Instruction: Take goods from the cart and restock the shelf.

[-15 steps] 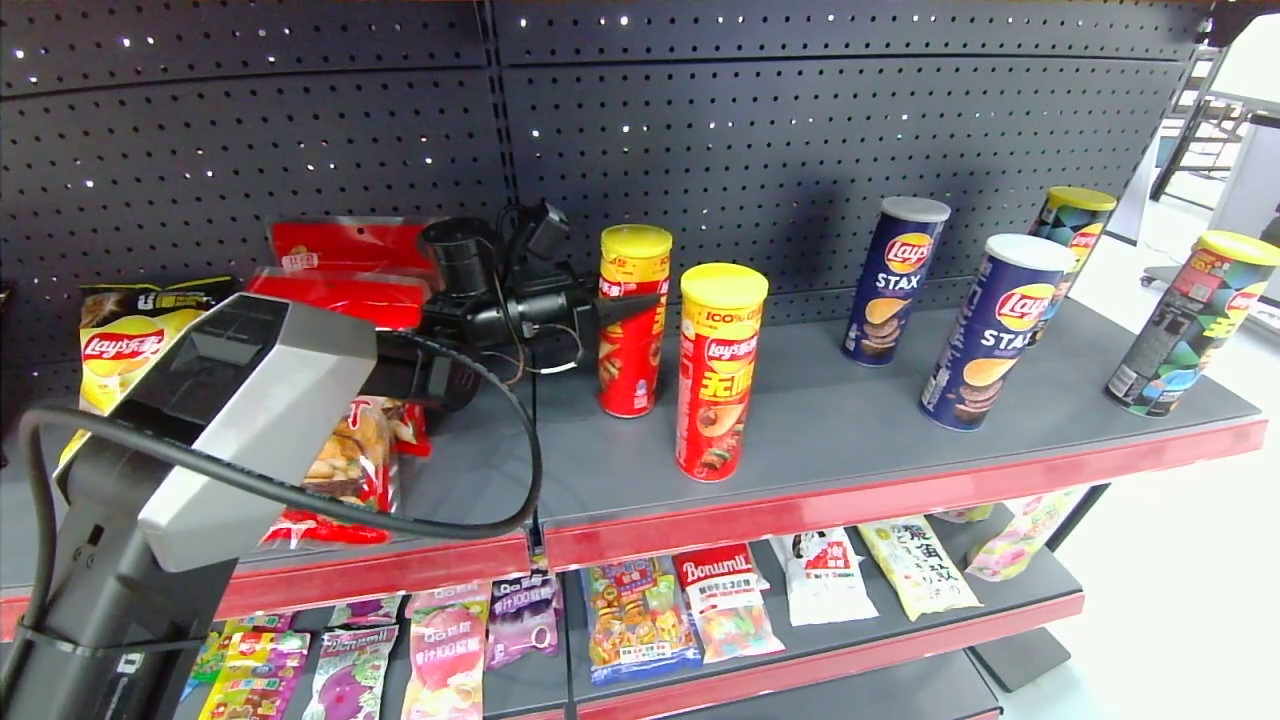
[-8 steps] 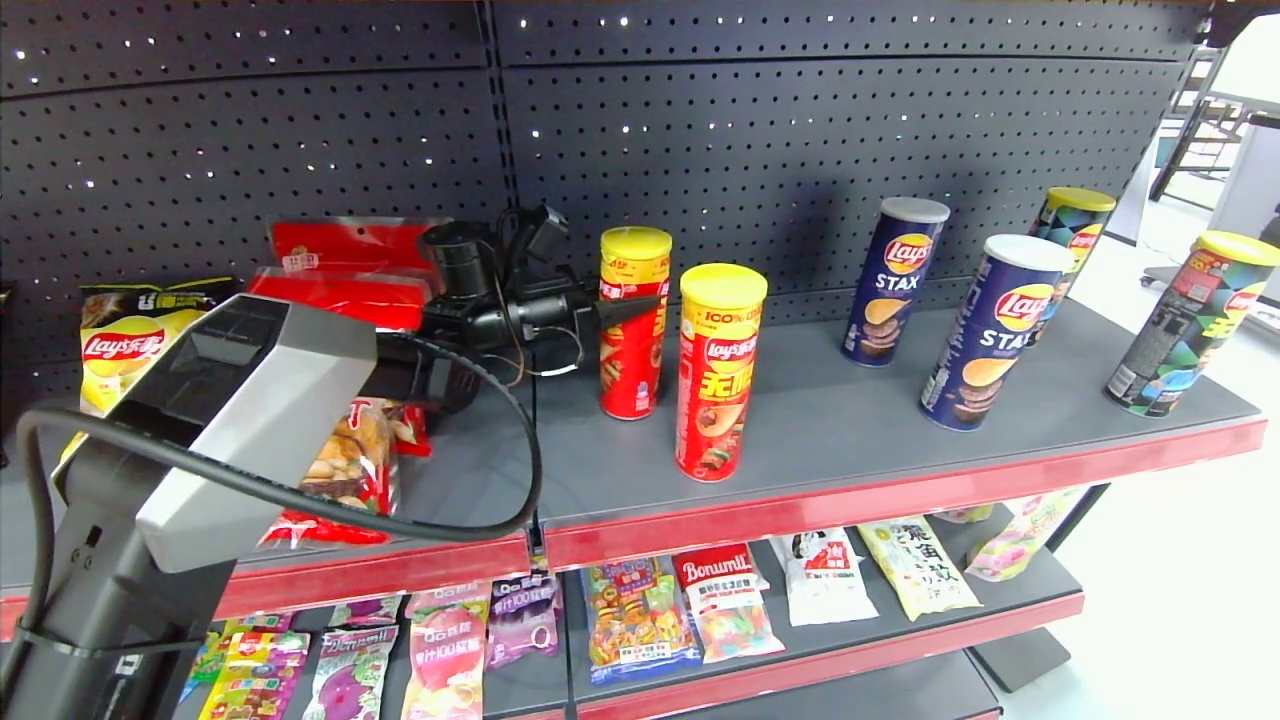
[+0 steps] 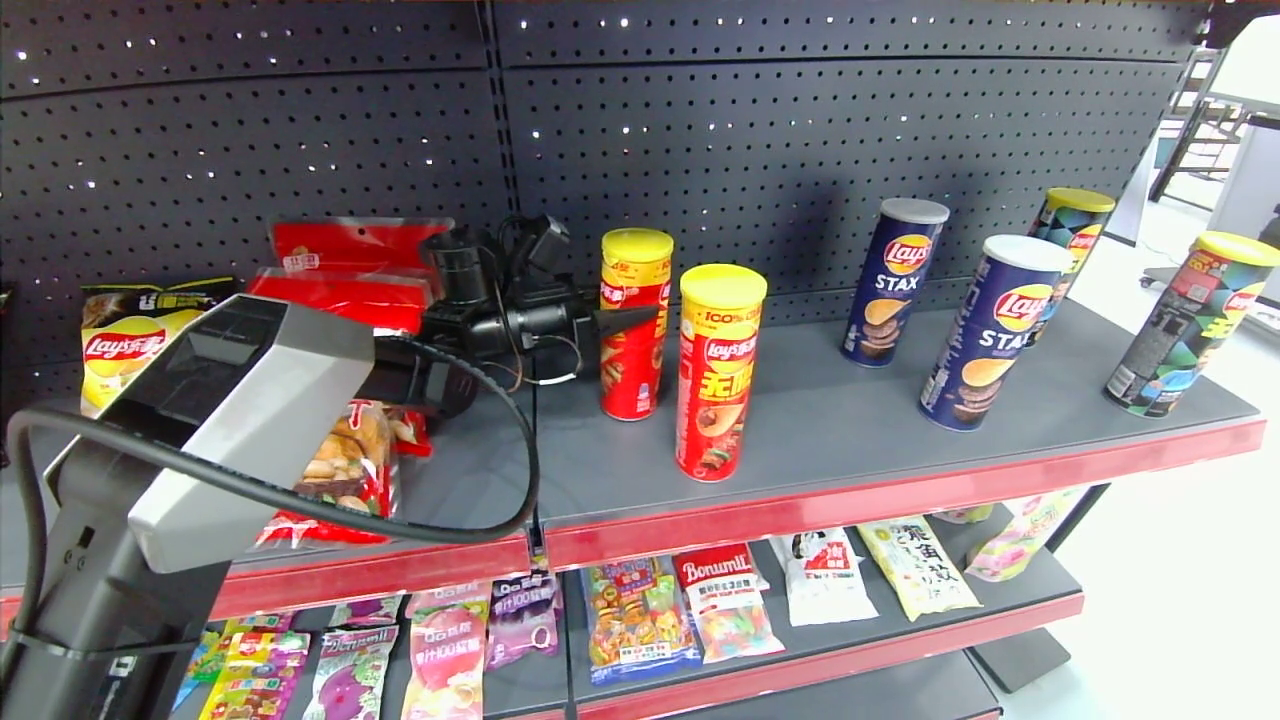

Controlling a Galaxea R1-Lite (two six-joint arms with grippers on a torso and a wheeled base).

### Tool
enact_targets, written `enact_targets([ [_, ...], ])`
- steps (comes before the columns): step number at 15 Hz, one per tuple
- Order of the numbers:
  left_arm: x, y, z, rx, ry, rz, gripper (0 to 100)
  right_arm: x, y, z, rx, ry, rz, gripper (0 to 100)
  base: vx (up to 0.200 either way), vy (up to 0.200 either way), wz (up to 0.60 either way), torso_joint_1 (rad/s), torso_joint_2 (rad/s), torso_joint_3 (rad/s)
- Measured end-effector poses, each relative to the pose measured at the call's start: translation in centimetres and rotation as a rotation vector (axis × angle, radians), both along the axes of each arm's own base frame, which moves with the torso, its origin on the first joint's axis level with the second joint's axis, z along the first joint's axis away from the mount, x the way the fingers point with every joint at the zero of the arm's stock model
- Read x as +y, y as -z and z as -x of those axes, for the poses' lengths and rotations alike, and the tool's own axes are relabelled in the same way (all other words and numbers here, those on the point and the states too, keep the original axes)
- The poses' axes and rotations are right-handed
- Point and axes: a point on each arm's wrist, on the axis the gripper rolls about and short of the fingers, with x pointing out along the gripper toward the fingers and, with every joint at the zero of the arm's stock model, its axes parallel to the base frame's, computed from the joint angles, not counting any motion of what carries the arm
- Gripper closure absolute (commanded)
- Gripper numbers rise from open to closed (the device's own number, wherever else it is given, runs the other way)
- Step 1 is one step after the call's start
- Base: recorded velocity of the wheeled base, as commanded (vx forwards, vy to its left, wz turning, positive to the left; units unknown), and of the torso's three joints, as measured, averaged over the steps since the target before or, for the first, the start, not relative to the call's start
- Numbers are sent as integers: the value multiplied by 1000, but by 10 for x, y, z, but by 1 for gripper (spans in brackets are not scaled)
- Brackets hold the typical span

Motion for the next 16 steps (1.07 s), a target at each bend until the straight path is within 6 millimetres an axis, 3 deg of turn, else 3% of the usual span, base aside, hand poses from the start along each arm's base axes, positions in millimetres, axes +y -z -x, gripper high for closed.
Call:
enact_targets([
  [4, 0, 0, 0, -7, 0, -3, 100, 0, 0, 0, 1, 0, 0, 0, 0, 0, 0, 0, 0, 0],
  [5, 1, -1, 0, -7, -2, -4, 0, 0, 0, 0, 1, 0, 0, 0, 0, 0, 0, 0, 0, 0],
  [12, 7, -3, 0, 13, -16, -10, 0, 0, 0, 0, 1, 0, 0, 0, 0, 0, 0, 0, 0, 0],
  [16, 21, -11, 9, -16, -41, -55, 0, 0, 0, 0, 1, 0, 0, 0, 0, 0, 0, 0, 0, 0],
])
